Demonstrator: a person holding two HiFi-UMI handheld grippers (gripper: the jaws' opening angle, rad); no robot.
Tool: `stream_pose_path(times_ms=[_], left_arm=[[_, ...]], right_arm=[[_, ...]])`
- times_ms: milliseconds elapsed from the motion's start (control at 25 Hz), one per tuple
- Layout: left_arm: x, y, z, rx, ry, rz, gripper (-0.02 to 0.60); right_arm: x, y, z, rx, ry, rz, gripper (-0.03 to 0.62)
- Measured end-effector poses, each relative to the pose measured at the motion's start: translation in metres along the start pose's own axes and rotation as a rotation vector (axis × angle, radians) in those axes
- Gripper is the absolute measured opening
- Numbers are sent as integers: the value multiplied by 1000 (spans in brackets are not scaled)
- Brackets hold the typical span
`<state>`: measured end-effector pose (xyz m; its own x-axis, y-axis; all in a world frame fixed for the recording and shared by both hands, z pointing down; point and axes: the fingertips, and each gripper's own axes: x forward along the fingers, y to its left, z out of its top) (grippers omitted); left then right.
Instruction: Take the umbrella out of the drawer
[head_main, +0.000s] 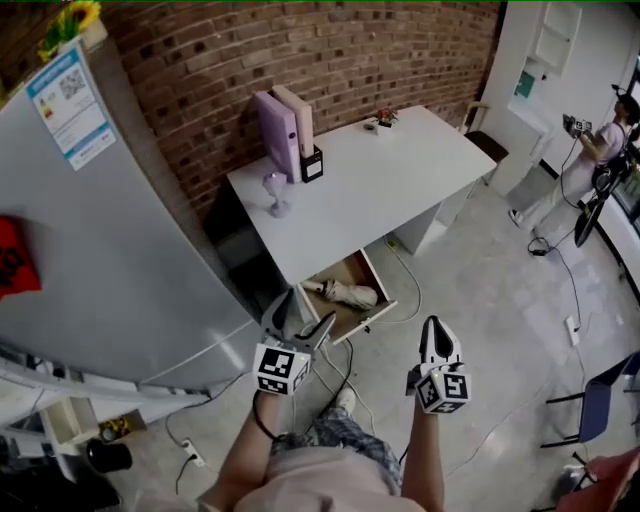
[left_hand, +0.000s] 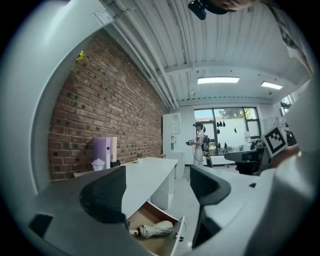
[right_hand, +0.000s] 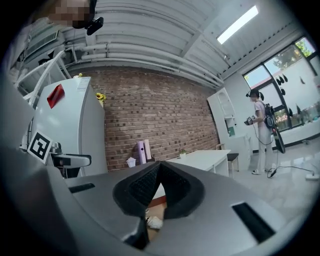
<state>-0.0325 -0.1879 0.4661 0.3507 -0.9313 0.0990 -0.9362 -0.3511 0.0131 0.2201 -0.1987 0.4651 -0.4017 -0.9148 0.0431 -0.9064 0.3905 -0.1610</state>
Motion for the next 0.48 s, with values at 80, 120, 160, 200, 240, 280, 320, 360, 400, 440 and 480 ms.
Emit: stream_pose_path(times_ms=[80,120,160,200,240,280,320,360,400,440,480], left_arm=[[24,2,-3,0,4,29,386],[34,3,-5,3,7,41,386],[43,6,-11,8,14,52,385],[51,8,-17,12,23,62,385],[57,10,-22,14,30,70,385],[62,12,-23,11,36,76,385],[67,13,-21,4,41,81,385],[72,15,-19,-4,48,85,385],[78,17,-18,-12,57,88,385],[83,18,-17,-18,65,93,385],[87,19,-17,-24,71,98,385]], right_arm=[[28,-17,-3,5,11,32,17],[41,-23,-7,7,16,48,17],[53,-28,-12,8,20,64,17],[64,-32,-16,9,24,79,17],[74,-34,-21,11,29,93,17],[83,-35,-23,13,35,107,17],[91,-35,-24,15,44,120,17],[99,-35,-24,16,56,131,17],[107,-35,-23,18,68,139,17],[113,-35,-23,21,79,144,18],[118,-36,-23,25,88,148,17]])
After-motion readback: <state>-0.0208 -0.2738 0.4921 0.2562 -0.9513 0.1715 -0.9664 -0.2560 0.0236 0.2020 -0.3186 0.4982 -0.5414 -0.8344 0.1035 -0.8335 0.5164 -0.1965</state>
